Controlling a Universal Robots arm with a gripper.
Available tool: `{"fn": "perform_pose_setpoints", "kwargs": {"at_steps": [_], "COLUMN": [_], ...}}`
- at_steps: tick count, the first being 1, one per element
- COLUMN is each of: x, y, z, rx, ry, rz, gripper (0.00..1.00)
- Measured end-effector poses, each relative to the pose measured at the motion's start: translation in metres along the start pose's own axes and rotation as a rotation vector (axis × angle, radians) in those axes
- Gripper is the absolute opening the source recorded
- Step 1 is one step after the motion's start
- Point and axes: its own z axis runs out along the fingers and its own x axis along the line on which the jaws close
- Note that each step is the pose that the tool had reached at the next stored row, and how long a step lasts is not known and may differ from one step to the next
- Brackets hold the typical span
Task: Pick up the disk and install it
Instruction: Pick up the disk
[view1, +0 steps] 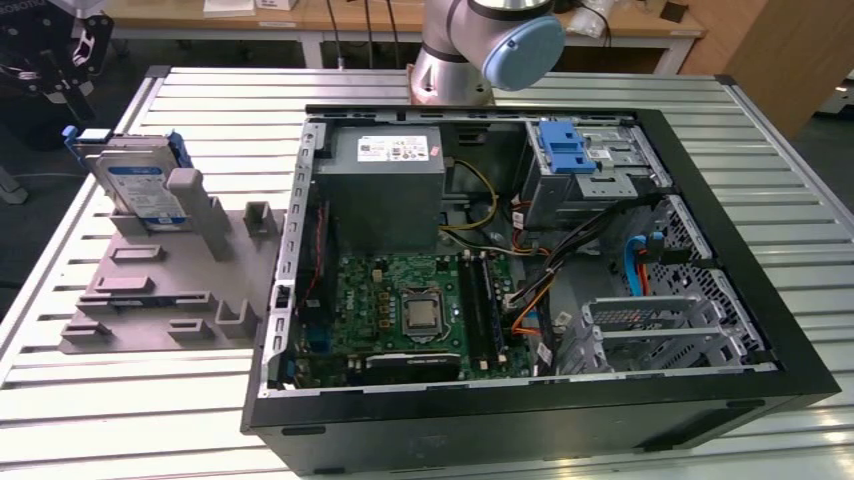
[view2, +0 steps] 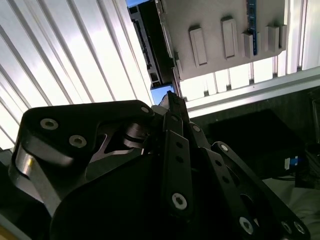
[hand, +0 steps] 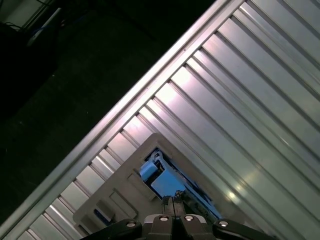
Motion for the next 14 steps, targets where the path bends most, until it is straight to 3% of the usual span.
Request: {"fn": "perform_pose_setpoints", "kwargs": {"at_steps": [8,14], "x": [0.0,0.0], "y": [0.0,0.0], "z": [0.0,0.0], "rx": [0.0002,0.0006], "ry": [0.0001,0.0008], "rz": [-0.011,-0.061], "gripper": [0.11,0.11]}}
